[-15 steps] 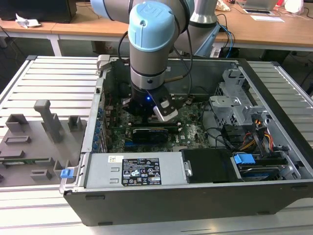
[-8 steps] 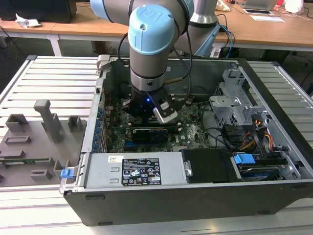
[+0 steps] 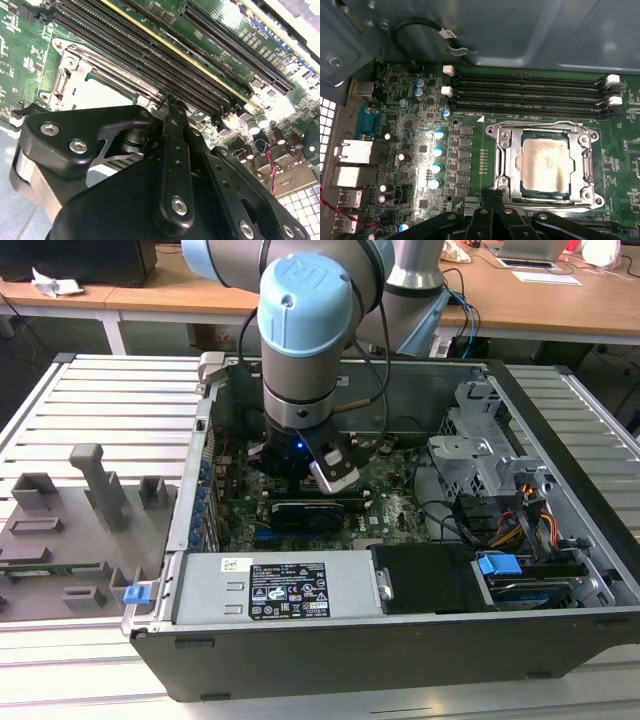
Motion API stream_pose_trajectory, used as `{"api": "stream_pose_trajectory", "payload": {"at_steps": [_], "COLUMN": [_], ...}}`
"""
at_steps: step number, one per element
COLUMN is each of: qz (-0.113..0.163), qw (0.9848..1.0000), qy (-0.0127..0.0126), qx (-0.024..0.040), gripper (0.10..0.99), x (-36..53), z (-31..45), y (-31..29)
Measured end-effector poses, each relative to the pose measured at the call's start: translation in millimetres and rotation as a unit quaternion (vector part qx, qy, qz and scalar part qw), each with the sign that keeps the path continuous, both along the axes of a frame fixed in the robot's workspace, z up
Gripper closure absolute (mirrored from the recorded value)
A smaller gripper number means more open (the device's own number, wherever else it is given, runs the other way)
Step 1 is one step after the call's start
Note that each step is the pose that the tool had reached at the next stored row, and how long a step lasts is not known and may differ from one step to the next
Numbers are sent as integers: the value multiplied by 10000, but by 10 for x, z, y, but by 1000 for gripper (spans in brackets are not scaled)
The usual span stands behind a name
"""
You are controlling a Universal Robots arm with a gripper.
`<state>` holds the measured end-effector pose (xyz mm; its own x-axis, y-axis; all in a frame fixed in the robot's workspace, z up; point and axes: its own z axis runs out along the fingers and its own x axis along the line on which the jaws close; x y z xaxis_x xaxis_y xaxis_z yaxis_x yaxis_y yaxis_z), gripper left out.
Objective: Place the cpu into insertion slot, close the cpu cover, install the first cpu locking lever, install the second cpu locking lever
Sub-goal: 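Install the second cpu locking lever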
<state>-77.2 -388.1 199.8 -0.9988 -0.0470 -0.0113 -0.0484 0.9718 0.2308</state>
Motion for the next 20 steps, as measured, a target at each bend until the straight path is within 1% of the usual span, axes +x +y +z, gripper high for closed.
{"api": "stream_pose_trajectory", "payload": {"at_steps": [4,7,13,18,20], "qz": [1,2,1,1,1], "qw": [10000,10000,10000,10000,10000], "qy": [0,0,0,0,-1], "qx": [63,66,66,66,67], "gripper": [980,980,980,980,980], "x": [-16,-28,-28,-28,-28], "z": [-32,-29,49,144,157], "y": [0,-1,5,5,6]}}
